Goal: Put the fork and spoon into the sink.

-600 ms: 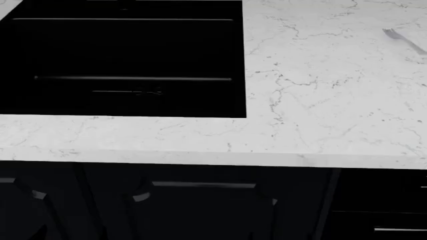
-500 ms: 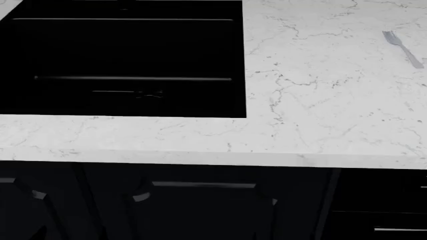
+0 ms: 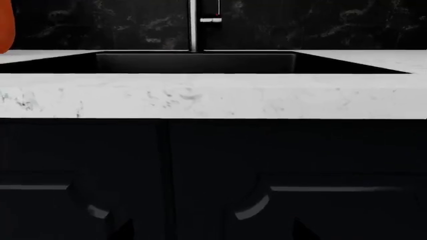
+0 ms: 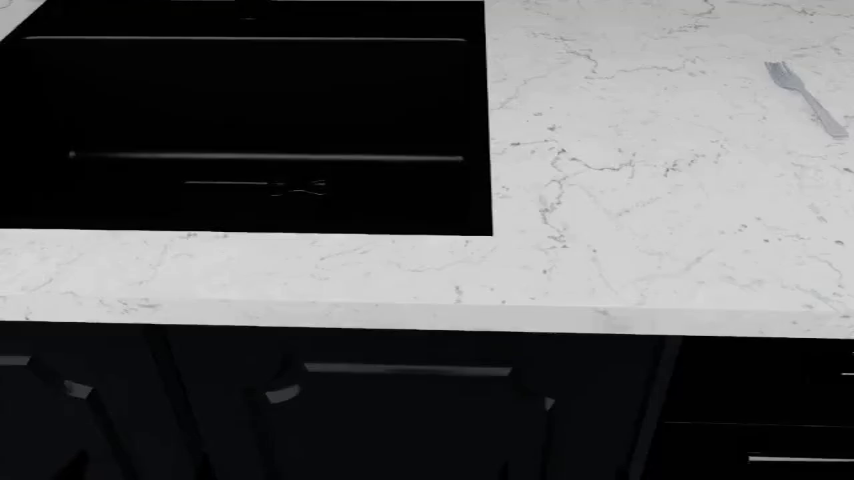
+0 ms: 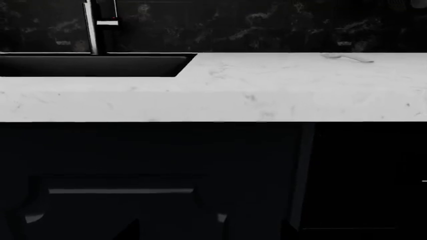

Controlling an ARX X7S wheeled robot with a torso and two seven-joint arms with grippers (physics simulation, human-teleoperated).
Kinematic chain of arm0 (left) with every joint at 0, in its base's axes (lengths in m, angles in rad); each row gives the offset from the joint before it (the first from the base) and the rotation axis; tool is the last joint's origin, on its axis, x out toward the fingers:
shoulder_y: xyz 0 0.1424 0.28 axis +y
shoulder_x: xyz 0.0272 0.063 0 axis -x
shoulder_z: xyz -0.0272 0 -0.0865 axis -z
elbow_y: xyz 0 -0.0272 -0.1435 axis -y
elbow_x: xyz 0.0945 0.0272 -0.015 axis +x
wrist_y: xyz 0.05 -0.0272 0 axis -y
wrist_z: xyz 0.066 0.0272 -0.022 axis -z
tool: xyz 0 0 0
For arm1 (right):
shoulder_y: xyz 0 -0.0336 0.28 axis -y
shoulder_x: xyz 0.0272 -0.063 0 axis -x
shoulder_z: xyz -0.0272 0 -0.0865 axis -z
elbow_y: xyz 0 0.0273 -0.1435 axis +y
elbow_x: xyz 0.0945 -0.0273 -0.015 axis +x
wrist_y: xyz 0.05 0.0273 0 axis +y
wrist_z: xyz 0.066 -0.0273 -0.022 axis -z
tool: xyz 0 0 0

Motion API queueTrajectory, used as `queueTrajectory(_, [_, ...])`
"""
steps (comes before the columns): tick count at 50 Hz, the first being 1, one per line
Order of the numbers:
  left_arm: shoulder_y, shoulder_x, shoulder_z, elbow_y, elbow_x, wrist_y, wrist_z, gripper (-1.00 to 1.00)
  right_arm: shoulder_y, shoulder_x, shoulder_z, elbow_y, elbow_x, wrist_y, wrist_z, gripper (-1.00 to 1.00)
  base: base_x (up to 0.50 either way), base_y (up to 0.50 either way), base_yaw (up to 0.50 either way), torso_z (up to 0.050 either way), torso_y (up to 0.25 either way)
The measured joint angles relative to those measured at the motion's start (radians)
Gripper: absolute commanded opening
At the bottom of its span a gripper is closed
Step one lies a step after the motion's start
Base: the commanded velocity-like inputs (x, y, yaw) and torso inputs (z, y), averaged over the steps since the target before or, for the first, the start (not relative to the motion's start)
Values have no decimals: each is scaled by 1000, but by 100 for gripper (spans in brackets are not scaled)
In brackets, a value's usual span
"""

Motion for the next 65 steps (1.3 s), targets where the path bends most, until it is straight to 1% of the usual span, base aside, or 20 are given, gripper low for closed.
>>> queueTrajectory(5, [7, -11, 9, 55, -1, -30, -15, 100, -10, 12, -9, -52, 2, 19, 13, 100, 0, 0, 0, 0, 0])
queueTrajectory(13, [0, -33, 21, 198, 9, -115, -43, 100, -22, 41, -22, -197, -9, 87, 33, 100, 0, 0, 0, 0, 0])
queueTrajectory(24, [-77, -61, 22, 358, 6, -259, -65, 100, 15, 92, -26, -373, -19, 222, 35, 100, 0, 0, 0, 0, 0])
queueTrajectory(30, [-176, -76, -3, 417, -19, -434, -77, 100, 80, 130, -6, -473, 14, 380, 13, 100, 0, 0, 0, 0, 0])
queueTrajectory(34, [-257, -92, -26, 438, -42, -549, -75, 100, 152, 155, 16, -540, 45, 535, 4, 100, 0, 0, 0, 0, 0])
queueTrajectory(41, [-405, -130, -81, 448, -75, -707, -71, 100, 304, 177, 91, -647, 126, 825, -14, 100, 0, 0, 0, 0, 0])
queueTrajectory(47, [-499, -177, -142, 476, -87, -827, -80, 100, 420, 201, 128, -713, 162, 1019, -8, 100, 0, 0, 0, 0, 0])
queueTrajectory(56, [-617, -245, -224, 524, -90, -993, -103, 100, 554, 220, 174, -769, 198, 1218, 2, 100, 0, 0, 0, 0, 0])
queueTrajectory(65, [-667, -282, -261, 535, -86, -1066, -118, 100, 634, 250, 204, -784, 219, 1317, -6, 100, 0, 0, 0, 0, 0])
